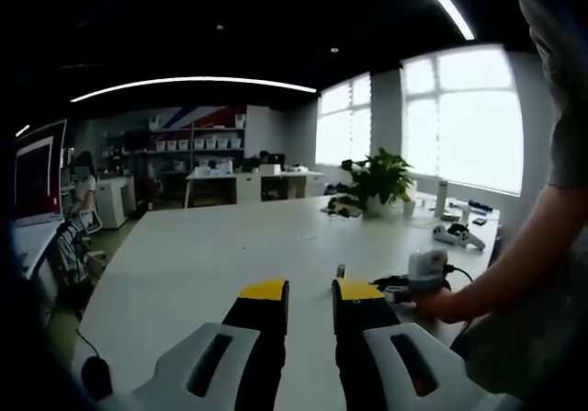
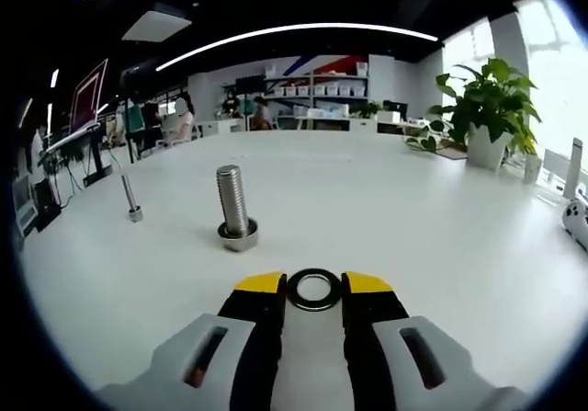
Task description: Place the washer onto the threaded stud by aligning its center hole with the stud, sliding it down to the base, and recovering from edge contact or off-axis alignment until the washer reaches the visible bottom stop.
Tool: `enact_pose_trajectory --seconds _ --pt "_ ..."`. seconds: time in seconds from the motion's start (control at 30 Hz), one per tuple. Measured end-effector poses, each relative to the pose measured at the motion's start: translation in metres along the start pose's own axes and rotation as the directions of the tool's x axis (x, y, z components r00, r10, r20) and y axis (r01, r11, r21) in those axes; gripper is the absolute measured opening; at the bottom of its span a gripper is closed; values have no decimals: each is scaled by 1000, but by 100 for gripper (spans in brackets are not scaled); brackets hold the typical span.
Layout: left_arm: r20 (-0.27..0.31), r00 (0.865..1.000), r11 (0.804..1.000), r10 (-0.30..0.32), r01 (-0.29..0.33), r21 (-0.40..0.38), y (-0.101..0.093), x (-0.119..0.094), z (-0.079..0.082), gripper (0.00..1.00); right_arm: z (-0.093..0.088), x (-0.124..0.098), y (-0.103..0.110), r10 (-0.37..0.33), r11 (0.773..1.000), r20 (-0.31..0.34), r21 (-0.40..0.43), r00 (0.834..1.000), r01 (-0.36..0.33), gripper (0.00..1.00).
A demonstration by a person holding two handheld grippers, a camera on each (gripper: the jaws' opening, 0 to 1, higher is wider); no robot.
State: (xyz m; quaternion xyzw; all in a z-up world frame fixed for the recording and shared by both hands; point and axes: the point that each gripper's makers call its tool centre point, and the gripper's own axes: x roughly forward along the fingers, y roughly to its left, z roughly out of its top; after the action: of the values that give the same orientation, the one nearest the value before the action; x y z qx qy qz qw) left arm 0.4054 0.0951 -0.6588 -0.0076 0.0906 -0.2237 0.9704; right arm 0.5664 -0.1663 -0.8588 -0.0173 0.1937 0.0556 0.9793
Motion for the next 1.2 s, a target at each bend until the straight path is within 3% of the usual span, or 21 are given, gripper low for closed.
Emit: enact_pose_trajectory --seconds 0.5,0.53,0.57,0.6,0.67,0.77,1.2 --pt "-1 1000 1000 0 0 1 0 0 0 17 6 -5 3 -4 1000 -3 -13 1000 4 24" --pt "0 1000 1000 -1 1 1 0 0 0 17 9 -8 1 -2 999 -9 -55 1000 1 4" --pt "0 1000 1000 -2 2 0 -1 0 0 17 12 -8 -1 -40 999 6 -7 999 40 5" --pt "0 1000 1000 -3 3 1 -1 0 0 17 11 -7 2 -4 999 -10 -32 1000 3 4" --pt "0 1000 1000 -3 3 0 -1 0 0 17 2 -3 7 7 1000 -37 -18 999 -7 10" --pt "2 1000 1000 -5 5 1 -1 0 1 17 -5 -3 13 14 999 -45 -37 999 -15 10" --pt "9 1000 1000 -1 1 -1 0 -1 2 17 3 -4 8 4 1000 -24 -9 1000 -4 14"
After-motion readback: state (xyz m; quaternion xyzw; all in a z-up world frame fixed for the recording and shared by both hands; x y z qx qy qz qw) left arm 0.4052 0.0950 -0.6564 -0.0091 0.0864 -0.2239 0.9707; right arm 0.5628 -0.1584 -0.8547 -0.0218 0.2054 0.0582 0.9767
